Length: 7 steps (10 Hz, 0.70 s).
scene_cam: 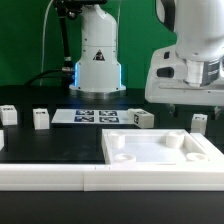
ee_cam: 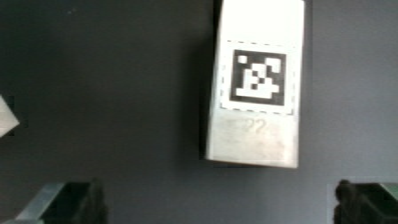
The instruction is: Assemble one leg
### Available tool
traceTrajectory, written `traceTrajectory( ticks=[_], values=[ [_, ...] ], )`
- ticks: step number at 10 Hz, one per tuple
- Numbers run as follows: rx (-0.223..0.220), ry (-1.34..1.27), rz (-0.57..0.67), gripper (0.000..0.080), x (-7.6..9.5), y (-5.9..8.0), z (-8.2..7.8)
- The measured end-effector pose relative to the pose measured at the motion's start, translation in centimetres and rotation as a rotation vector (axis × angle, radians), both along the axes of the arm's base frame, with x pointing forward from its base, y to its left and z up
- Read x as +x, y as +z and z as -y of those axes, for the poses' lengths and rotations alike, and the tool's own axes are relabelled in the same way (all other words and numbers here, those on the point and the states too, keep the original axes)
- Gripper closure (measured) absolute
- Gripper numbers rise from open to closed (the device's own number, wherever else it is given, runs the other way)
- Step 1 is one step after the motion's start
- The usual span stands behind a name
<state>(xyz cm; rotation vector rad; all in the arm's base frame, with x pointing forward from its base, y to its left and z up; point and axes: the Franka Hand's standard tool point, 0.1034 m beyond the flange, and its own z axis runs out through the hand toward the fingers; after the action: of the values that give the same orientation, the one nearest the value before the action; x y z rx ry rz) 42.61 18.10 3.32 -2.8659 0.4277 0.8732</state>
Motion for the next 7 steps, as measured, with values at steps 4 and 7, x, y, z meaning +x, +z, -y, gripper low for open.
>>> traceTrajectory(
  ticks=[4, 7],
  values=[
    [0.041, 0.007, -0.219, 0.015, -0.9, -0.8, -0.5],
    [0.045, 0.01, -0.262, 0.015, -1.5, -2.0, -1.3]
  ],
)
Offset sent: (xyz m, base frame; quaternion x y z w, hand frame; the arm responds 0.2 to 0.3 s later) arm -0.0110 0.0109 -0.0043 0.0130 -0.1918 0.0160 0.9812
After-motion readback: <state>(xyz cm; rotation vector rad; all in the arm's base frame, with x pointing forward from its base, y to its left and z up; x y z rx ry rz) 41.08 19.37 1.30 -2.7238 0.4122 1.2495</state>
